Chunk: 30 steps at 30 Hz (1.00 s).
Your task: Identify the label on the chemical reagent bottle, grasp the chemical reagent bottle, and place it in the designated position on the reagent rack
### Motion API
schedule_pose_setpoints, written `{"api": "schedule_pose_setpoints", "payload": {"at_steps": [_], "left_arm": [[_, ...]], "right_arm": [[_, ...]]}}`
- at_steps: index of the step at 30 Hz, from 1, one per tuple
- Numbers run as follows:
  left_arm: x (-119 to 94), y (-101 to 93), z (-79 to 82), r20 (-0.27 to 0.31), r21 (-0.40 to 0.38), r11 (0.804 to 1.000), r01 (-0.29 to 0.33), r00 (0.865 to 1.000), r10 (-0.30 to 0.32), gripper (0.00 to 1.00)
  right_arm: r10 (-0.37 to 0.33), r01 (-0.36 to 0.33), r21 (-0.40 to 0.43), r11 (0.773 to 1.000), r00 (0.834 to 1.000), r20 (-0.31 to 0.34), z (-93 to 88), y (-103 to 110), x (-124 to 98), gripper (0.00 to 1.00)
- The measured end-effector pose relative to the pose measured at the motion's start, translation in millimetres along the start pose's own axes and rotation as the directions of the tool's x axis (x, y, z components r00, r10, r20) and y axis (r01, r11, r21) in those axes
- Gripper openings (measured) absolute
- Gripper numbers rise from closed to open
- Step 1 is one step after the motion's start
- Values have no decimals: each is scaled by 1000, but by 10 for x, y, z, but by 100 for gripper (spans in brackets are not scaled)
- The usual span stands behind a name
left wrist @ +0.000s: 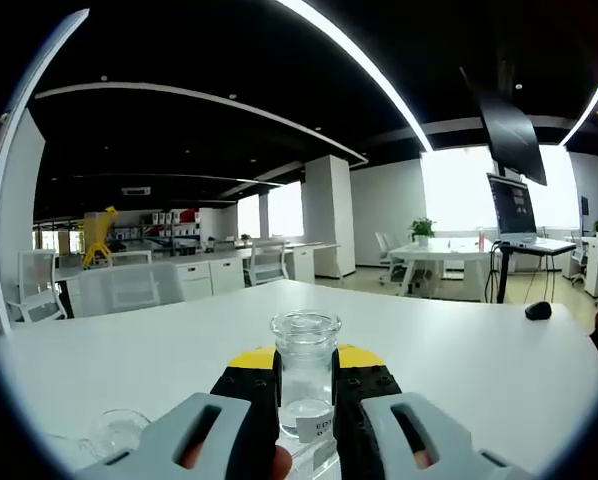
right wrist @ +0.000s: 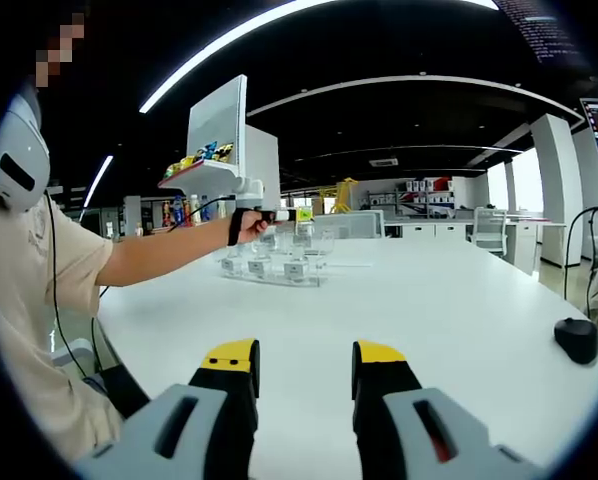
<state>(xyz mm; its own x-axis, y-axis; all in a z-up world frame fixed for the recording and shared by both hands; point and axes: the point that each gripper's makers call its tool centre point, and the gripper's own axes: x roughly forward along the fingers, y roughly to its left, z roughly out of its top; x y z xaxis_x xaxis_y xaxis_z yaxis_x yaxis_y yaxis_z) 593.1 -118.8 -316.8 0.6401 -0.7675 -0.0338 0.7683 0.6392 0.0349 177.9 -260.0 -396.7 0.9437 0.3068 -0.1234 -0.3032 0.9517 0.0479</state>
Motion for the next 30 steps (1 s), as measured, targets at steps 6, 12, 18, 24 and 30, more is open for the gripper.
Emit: {"api": "schedule_pose_setpoints", "payload": {"at_steps": [6,12,18,24,30], "left_arm": [[1,32,-113,-14,-9,1000,-5,1000,5,19],[7,28,-121,-11,-13,1000,-3,1000,2,19],[8,13,-133,-10,-15,1000,-5,1000,5,19],[-3,37,-176,-13,-23,1000,-11,1000,11,19],[-1,8,-208,-16,-13,1000,-8,1000,8,19]], "right_arm": [[-3,3,-1,1000,1000,-1,7,-8,-11,37],[-4,4,-1,1000,1000,-3,3,-6,-9,37],[-3,3,-1,1000,1000,-5,-5,0,-5,37],[-4,4,-1,1000,1000,-6,-9,-9,-13,37],[0,0,2,1000,1000,-7,-25,8,2,37]]}}
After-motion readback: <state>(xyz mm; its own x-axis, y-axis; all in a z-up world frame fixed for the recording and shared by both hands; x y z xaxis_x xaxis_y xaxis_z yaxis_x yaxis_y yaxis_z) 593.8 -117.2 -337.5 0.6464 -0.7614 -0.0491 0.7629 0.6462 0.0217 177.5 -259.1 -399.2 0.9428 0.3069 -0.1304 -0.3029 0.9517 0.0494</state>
